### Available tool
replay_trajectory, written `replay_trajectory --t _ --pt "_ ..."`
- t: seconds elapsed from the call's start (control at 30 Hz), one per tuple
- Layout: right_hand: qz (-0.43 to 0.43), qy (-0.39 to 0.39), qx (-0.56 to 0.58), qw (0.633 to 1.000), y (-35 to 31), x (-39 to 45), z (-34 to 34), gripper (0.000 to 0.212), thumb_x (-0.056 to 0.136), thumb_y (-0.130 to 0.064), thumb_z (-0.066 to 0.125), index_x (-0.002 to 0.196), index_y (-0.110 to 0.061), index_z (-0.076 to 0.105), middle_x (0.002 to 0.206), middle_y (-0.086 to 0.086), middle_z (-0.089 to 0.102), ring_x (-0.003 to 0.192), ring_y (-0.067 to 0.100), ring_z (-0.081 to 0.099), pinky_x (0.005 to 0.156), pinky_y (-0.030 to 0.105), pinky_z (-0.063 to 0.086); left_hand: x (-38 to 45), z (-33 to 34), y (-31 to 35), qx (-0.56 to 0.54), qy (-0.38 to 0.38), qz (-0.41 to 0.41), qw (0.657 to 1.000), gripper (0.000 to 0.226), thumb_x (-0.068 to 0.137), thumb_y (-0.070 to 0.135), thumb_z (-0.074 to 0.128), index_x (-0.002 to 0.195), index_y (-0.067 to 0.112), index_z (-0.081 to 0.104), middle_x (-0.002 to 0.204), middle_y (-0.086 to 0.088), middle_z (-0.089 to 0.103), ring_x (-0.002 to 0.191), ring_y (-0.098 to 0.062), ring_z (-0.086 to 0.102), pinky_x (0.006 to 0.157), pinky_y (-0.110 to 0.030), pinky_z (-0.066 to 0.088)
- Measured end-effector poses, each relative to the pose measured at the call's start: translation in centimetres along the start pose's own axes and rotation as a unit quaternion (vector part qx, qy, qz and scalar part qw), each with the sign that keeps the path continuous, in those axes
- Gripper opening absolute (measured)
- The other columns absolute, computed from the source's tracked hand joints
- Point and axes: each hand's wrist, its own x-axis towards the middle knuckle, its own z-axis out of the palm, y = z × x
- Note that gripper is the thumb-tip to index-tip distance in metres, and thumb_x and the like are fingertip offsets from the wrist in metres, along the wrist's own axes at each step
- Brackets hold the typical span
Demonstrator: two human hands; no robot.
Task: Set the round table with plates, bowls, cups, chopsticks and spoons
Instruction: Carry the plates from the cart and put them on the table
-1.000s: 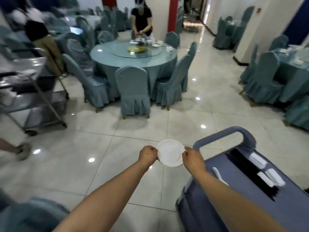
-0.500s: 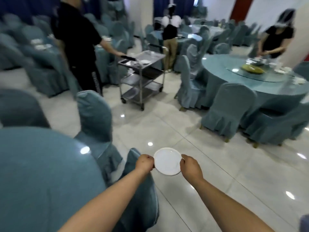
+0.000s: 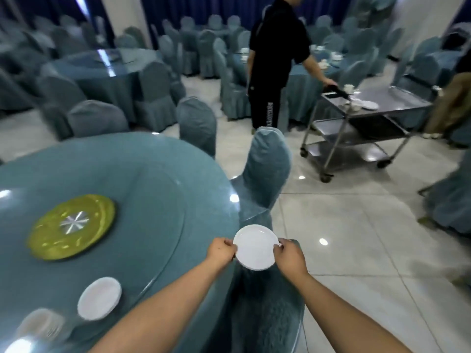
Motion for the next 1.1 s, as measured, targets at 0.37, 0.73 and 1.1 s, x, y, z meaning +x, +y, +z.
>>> replay_trajectory --t 0.37,0.73,1.1 --pt "0.005 -0.207 0.073 0.976 -8.5 3.1 9.2 0.020 0.080 -0.007 0.056 0.061 -0.011 0.054 0.055 0.008 0.058 0.048 0.024 0.062 0.052 0.034 0.055 -0.9 -8.8 -6.7 -0.095 0.180 -0.101 0.974 0.010 0.082 0.002 0.063 0.076 0.010 0.060 0.072 -0.013 0.063 0.066 -0.024 0.057 0.076 -0.043 0.057" --pt "0.019 -0.241 0.053 0.969 -14.2 2.3 17.3 0.009 0.085 -0.001 0.058 0.078 -0.003 0.063 0.071 0.019 0.061 0.064 0.028 0.060 0.065 0.049 0.058 0.2 -16.0 -12.8 -0.090 0.180 -0.134 0.970 0.020 0.090 0.012 0.052 0.073 0.008 0.062 0.065 -0.011 0.061 0.064 -0.020 0.052 0.067 -0.030 0.046" --pt "0.063 -0.158 -0.039 0.985 -18.2 2.6 25.2 0.010 0.085 -0.011 0.060 0.080 -0.006 0.067 0.084 0.018 0.072 0.080 0.032 0.069 0.077 0.043 0.058 4.0 -21.4 -20.0 0.136 0.099 -0.083 0.982 0.027 0.098 0.016 0.042 0.111 0.012 0.065 0.126 -0.013 0.063 0.099 -0.019 0.057 0.092 -0.026 0.041"
